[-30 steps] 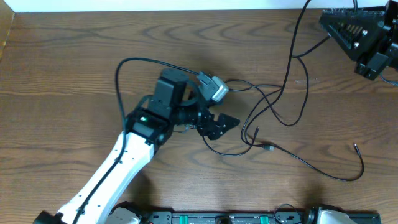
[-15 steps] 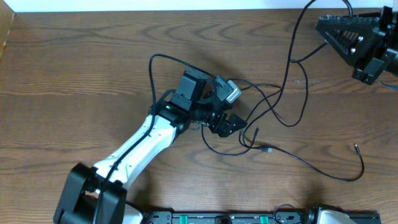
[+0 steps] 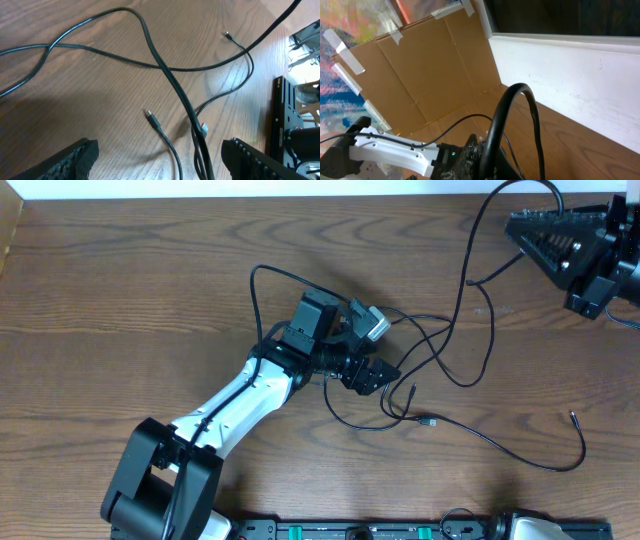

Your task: Untangle cables

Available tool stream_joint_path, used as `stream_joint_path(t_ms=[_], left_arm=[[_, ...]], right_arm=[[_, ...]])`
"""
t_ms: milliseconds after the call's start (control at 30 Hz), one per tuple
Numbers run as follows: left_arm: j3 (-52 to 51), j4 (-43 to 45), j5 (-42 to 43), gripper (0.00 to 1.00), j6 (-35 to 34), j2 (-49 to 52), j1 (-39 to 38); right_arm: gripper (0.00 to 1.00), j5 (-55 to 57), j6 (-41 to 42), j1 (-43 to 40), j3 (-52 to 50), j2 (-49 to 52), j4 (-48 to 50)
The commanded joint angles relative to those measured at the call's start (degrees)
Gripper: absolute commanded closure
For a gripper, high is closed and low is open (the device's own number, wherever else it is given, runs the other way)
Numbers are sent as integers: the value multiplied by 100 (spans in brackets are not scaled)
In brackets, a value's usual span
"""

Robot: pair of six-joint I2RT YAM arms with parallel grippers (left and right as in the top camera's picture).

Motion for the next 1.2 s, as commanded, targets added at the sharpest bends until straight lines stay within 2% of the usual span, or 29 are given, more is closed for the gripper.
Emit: stream_joint_path(t_ms=[0, 533, 1000, 1033, 1067, 1100, 1133, 1167], left_arm=[[-33, 149, 55, 16, -225, 66, -20], [-33, 514, 57, 18, -866, 557, -20], [-33, 986, 103, 19, -1047, 929, -26], [-33, 981, 103, 21, -1047, 929, -26], [-33, 981, 101, 30, -1047, 929, -26], [-33, 984, 101, 42, -1047, 929, -26], [-33, 984, 98, 61, -1047, 929, -24], [-33, 981, 98, 71, -1047, 929, -24]], right_arm=[[99, -13, -103, -44, 46, -81, -7], [99, -11, -103, -44, 46, -81, -50], [99, -11, -105, -44, 46, -81, -114], [99, -11, -105, -44, 46, -81, -114], [99, -11, -105, -44, 46, -81, -116], [99, -11, -105, -44, 46, -81, -116], [99, -11, -105, -44, 46, -79, -116], [99, -9, -105, -44, 46, -81, -116]])
